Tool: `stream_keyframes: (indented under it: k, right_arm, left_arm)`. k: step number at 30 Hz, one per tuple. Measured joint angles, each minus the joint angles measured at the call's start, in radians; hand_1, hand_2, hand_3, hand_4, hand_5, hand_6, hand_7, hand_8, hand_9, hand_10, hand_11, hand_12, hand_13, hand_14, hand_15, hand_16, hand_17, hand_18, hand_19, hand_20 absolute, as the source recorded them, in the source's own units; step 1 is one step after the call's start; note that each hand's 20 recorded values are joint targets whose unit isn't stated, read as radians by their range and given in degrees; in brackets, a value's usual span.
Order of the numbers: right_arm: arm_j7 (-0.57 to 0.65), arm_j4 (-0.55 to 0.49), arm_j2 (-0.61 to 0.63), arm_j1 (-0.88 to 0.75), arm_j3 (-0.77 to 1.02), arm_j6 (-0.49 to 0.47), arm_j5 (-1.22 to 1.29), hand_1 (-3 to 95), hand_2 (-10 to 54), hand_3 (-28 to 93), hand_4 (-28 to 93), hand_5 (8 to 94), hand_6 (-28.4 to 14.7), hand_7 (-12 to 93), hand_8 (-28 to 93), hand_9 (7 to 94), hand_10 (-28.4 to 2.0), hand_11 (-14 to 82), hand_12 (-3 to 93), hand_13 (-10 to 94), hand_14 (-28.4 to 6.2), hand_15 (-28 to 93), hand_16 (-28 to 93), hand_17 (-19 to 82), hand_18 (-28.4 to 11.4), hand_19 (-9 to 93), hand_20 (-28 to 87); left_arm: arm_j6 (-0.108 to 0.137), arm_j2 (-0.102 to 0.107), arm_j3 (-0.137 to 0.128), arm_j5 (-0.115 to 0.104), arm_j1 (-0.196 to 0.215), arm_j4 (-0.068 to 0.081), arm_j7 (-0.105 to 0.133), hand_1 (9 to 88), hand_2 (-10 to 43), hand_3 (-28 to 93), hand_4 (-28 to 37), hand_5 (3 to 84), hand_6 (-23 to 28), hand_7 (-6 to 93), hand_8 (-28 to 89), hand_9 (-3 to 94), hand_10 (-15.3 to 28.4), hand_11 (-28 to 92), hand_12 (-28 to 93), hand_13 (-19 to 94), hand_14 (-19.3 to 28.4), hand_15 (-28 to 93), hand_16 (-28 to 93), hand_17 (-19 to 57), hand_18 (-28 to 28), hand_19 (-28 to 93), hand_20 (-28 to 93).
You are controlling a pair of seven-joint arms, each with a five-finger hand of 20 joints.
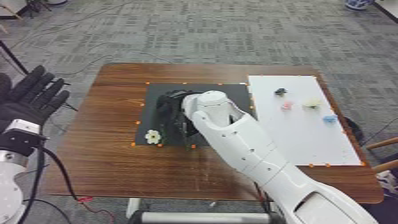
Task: Arrange flowers
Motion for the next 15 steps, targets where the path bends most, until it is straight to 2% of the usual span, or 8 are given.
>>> stream_keyframes:
  k: [10,15]
  right_arm:
    - [0.001,-0.046,0.016,-0.001,-0.03,-0.013,0.019,18.2,18.5,79,-24,42.0,-4.0,18,-13,40.1,-16.9,14.3,12.3,19,-19.8,46,4,7,-21.4,59,19]
    - [0.003,-0.074,0.028,-0.001,-0.043,-0.031,0.04,18.3,18.1,80,-23,41.8,-3.5,17,-13,41.3,-18.0,14.6,12.5,20,-19.9,46,4,7,-21.4,59,18]
  left_arm:
    - [-0.003,-0.003,-0.05,-0.001,0.047,-0.007,0.004,22.8,18.7,64,-28.3,38.2,9.0,7.5,-6,33.1,13.5,12,13,25,14.0,24,-2,-3.9,13.1,24,11]
    - [-0.003,-0.004,-0.058,-0.002,0.053,-0.007,0.004,22.7,18.7,64,-28.3,38.2,9.1,7.3,-6,33.0,13.4,12,13,25,14.0,24,-2,-3.9,13.1,24,11]
